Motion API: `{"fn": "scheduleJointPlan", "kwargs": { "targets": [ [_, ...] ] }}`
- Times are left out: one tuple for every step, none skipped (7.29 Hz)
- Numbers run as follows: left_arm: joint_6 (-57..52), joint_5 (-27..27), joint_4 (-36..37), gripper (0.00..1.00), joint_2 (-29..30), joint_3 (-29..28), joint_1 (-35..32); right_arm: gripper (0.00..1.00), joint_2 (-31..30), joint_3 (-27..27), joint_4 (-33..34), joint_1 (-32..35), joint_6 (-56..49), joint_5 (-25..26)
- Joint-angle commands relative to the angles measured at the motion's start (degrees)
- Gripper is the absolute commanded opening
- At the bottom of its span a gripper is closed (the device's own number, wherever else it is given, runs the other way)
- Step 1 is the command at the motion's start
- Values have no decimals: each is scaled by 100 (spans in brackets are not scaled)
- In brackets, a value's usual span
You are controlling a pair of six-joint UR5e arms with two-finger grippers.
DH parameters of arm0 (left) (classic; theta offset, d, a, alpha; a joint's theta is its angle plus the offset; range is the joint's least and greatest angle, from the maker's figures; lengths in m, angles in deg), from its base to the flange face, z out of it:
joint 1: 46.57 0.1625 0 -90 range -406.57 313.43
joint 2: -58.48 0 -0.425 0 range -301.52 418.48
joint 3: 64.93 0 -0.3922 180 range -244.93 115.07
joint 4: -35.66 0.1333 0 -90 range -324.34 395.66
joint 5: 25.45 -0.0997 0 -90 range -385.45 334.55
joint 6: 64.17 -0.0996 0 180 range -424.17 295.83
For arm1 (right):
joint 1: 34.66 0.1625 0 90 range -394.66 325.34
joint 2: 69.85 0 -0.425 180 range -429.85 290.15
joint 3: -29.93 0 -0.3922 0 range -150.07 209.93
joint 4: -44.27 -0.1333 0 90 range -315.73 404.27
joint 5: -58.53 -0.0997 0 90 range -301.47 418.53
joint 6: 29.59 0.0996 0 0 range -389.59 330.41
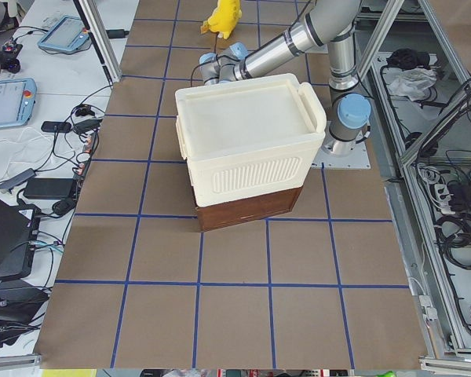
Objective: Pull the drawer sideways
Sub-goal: 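Hold the white handle firmly with the closed left gripper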
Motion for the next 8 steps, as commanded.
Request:
{"fn": "scheduleJointPlan", "kwargs": {
  "targets": [
    [-9,25,-1,55,-9,2,0,100,0,0,0,0,-9,0],
    [-44,17,7,49,-18,-24,-9,100,0,0,0,0,0,0],
    [-18,25,-1,49,-9,-15,-9,100,0,0,0,0,0,0],
    [-26,25,-1,49,-18,-15,-9,100,0,0,0,0,0,0],
    [-44,17,7,49,-26,-33,-9,100,0,0,0,0,0,0],
    [-27,17,8,48,-18,-16,-9,100,0,0,0,0,0,0],
    [-35,17,-1,46,-26,-15,0,100,0,0,0,0,0,0],
    [-35,17,-1,46,-18,-15,-9,100,0,0,0,0,0,0]
  ]
}}
